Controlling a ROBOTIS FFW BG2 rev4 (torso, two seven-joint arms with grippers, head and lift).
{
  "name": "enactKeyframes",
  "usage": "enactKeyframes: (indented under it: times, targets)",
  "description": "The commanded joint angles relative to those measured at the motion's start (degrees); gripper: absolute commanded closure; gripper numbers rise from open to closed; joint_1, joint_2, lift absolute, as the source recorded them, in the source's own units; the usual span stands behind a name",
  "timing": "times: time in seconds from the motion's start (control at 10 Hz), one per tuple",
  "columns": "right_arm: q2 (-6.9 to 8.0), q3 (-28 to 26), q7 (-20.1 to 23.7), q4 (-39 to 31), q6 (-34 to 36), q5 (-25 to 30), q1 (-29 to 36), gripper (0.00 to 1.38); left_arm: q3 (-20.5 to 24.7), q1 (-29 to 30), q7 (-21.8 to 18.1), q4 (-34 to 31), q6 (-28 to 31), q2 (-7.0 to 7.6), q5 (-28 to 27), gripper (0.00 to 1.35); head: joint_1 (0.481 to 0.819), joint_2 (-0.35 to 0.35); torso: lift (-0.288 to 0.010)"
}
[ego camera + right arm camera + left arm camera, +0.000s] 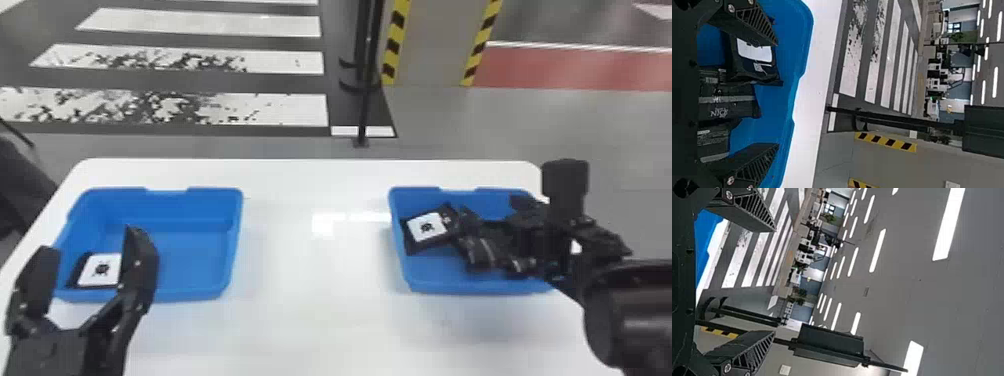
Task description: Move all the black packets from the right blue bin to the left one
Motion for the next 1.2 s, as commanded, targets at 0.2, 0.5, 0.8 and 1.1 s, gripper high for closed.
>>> enactKeyframes:
  times: [0.2, 0.5, 0.8, 1.1]
  targets:
    - [-0.55, 6.74, 1.02, 10.64, -1.95, -1.22, -5.45, 0.11, -0.12, -0.34, -0.09, -0.01, 0.15, 0.0, -0.38, 0.11, 0.695, -0.045, -0.14]
    - [-0.73, 10.51, 0.93, 14.58, -1.95, -1.45, -7.98, 0.11, -0.01, -0.62, -0.09, -0.01, 0.29, 0.0, -0.38, 0.11, 0.695, -0.01, -0.14]
    - [-0.73, 12.11, -0.21, 14.43, 0.3, 1.63, -8.82, 0.11, 0.11, -0.62, -0.17, -0.01, 0.15, 0.0, -0.49, 0.11, 0.695, 0.011, -0.14]
    - [-0.73, 12.22, -1.36, 15.0, 3.4, 3.8, -9.66, 0.11, 0.22, -0.62, -0.17, -0.01, 0.0, 0.0, -0.6, 0.11, 0.695, -0.003, -0.14]
